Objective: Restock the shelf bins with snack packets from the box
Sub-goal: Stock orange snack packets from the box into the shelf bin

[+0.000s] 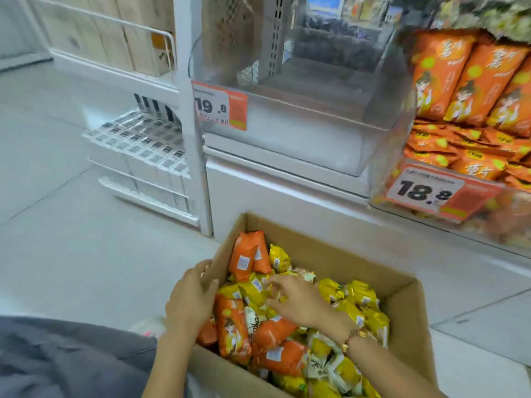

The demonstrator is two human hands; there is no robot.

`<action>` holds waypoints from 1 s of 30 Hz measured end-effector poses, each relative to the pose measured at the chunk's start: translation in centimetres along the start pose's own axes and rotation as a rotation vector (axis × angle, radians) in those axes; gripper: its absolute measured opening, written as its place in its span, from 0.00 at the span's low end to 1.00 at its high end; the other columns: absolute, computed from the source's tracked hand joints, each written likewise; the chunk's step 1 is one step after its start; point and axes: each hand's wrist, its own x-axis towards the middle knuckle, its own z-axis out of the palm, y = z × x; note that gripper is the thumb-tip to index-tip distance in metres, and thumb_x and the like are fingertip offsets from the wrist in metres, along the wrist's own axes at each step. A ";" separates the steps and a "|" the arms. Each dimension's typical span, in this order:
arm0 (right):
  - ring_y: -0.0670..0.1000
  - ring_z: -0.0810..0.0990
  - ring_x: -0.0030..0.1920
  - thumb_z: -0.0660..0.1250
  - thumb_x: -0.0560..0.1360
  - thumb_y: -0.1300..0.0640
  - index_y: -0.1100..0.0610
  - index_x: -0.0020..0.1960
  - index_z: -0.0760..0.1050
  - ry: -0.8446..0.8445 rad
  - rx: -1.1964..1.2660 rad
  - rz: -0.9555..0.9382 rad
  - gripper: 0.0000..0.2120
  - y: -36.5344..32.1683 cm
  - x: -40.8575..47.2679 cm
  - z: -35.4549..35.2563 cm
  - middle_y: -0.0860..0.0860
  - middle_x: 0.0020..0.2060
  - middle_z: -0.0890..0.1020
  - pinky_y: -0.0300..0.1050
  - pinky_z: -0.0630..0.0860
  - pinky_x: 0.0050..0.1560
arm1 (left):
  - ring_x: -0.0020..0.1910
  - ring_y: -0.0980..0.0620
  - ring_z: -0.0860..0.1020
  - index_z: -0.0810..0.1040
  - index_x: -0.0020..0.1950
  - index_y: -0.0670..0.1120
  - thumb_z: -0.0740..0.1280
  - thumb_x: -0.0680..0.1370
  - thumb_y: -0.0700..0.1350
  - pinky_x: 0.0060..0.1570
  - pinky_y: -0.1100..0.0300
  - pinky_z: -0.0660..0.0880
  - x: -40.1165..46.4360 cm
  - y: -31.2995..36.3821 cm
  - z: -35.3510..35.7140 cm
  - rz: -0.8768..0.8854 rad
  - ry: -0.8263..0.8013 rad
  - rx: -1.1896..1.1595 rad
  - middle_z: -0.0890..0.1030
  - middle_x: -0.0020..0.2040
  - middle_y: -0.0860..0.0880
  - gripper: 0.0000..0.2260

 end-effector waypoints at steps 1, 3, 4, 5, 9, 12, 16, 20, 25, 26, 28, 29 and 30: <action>0.52 0.74 0.64 0.64 0.76 0.59 0.51 0.70 0.69 -0.135 -0.009 -0.003 0.23 -0.2 0.6 1.0 0.50 0.63 0.76 0.48 0.73 0.60 | 0.59 0.45 0.78 0.74 0.65 0.54 0.66 0.78 0.46 0.56 0.50 0.74 0.2 -0.1 -0.1 -0.015 0.009 -0.017 0.80 0.60 0.48 0.16; 0.53 0.69 0.69 0.63 0.75 0.64 0.53 0.74 0.63 -0.351 -0.009 0.002 0.29 -0.4 1.1 1.8 0.52 0.71 0.69 0.47 0.71 0.64 | 0.58 0.46 0.78 0.75 0.64 0.55 0.65 0.78 0.45 0.55 0.51 0.74 0.4 -0.1 -0.1 -0.029 0.034 -0.033 0.80 0.60 0.49 0.15; 0.53 0.70 0.68 0.64 0.74 0.65 0.53 0.74 0.62 -0.410 -0.013 0.004 0.31 -0.2 1.2 1.7 0.53 0.72 0.67 0.47 0.73 0.62 | 0.58 0.46 0.78 0.75 0.64 0.55 0.65 0.78 0.45 0.55 0.51 0.74 0.3 0.0 0.0 -0.031 0.045 -0.027 0.80 0.60 0.49 0.15; 0.54 0.73 0.64 0.65 0.73 0.66 0.52 0.75 0.60 -0.449 -0.044 0.006 0.33 0.2 1.3 1.6 0.53 0.71 0.67 0.47 0.76 0.56 | 0.58 0.45 0.78 0.74 0.65 0.54 0.64 0.78 0.44 0.54 0.51 0.74 0.1 0.0 0.2 -0.030 0.054 -0.011 0.80 0.60 0.49 0.16; 0.55 0.77 0.60 0.71 0.71 0.59 0.49 0.71 0.67 -0.332 -0.283 -0.046 0.30 3.0 0.3 1.5 0.52 0.63 0.75 0.45 0.76 0.44 | 0.59 0.43 0.75 0.73 0.67 0.50 0.65 0.77 0.42 0.54 0.49 0.72 -0.3 1.0 0.5 -0.010 0.096 0.019 0.78 0.62 0.46 0.18; 0.50 0.74 0.63 0.70 0.73 0.51 0.46 0.67 0.72 -0.155 -0.299 -0.130 0.23 5.0 -1.5 1.7 0.45 0.63 0.76 0.47 0.73 0.57 | 0.61 0.45 0.71 0.75 0.65 0.47 0.67 0.77 0.43 0.53 0.50 0.71 -1.0 2.9 0.4 0.117 0.192 0.062 0.77 0.62 0.47 0.16; 0.46 0.76 0.62 0.72 0.73 0.52 0.46 0.69 0.70 0.271 -0.446 -0.362 0.25 5.8 -3.9 0.5 0.42 0.66 0.74 0.37 0.76 0.50 | 0.53 0.54 0.77 0.76 0.60 0.53 0.65 0.79 0.51 0.48 0.57 0.73 -1.6 4.5 1.0 0.162 0.039 -0.061 0.79 0.54 0.55 0.11; 0.43 0.78 0.56 0.70 0.74 0.48 0.43 0.65 0.73 0.413 0.135 -0.198 0.20 4.1 -4.8 -2.0 0.42 0.61 0.78 0.37 0.78 0.50 | 0.53 0.56 0.79 0.76 0.60 0.55 0.56 0.80 0.62 0.59 0.51 0.74 -1.8 6.4 1.2 -0.029 -0.382 -0.438 0.80 0.53 0.57 0.17; 0.47 0.81 0.43 0.61 0.79 0.46 0.52 0.60 0.77 -0.018 0.921 0.109 0.15 1.3 -4.3 -4.2 0.51 0.50 0.84 0.42 0.78 0.45 | 0.51 0.61 0.79 0.73 0.58 0.57 0.59 0.74 0.66 0.50 0.61 0.75 -1.7 7.9 0.2 -0.110 -0.547 -0.723 0.79 0.51 0.60 0.19; 0.47 0.80 0.42 0.60 0.79 0.45 0.53 0.60 0.78 -0.037 0.937 0.106 0.17 0.9 -4.1 -4.4 0.52 0.49 0.84 0.41 0.77 0.44 | 0.52 0.62 0.79 0.73 0.60 0.57 0.63 0.72 0.65 0.51 0.63 0.76 -1.8 7.5 -0.1 -0.085 -0.555 -0.718 0.79 0.53 0.59 0.21; 0.48 0.79 0.43 0.59 0.79 0.43 0.52 0.61 0.78 -0.062 0.913 0.098 0.18 0.2 -3.5 -4.6 0.52 0.49 0.83 0.40 0.75 0.44 | 0.55 0.59 0.80 0.75 0.64 0.53 0.70 0.69 0.63 0.56 0.60 0.76 -1.8 7.1 -0.6 -0.097 -0.541 -0.704 0.81 0.57 0.56 0.27; 0.50 0.81 0.45 0.58 0.79 0.43 0.51 0.62 0.77 -0.074 0.877 0.085 0.18 -0.4 -3.1 -4.7 0.51 0.50 0.84 0.40 0.75 0.47 | 0.55 0.57 0.81 0.77 0.63 0.52 0.71 0.69 0.63 0.58 0.58 0.76 -1.8 6.8 -0.7 -0.106 -0.516 -0.698 0.83 0.56 0.54 0.26; 0.51 0.82 0.49 0.58 0.79 0.42 0.50 0.63 0.77 -0.093 0.848 0.074 0.19 -1.0 -2.7 -4.6 0.49 0.53 0.83 0.40 0.76 0.49 | 0.55 0.55 0.81 0.79 0.60 0.51 0.71 0.70 0.61 0.59 0.56 0.76 -1.8 6.7 -1.0 -0.114 -0.463 -0.714 0.84 0.54 0.52 0.23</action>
